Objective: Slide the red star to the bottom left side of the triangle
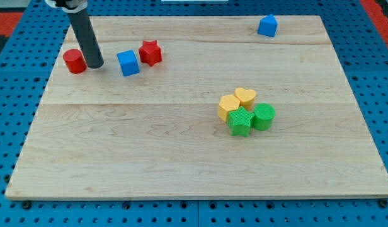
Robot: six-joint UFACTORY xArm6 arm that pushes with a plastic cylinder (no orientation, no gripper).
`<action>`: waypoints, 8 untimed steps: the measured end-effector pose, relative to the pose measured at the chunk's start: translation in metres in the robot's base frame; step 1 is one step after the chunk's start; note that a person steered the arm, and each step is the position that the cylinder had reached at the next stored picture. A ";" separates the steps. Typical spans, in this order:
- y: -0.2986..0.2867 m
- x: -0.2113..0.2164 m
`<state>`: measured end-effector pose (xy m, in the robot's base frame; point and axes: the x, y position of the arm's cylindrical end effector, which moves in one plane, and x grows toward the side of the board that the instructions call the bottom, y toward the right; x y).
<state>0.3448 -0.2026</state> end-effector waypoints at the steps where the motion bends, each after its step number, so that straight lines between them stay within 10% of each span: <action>1: -0.012 0.000; 8: 0.083 0.000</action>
<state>0.3451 -0.1197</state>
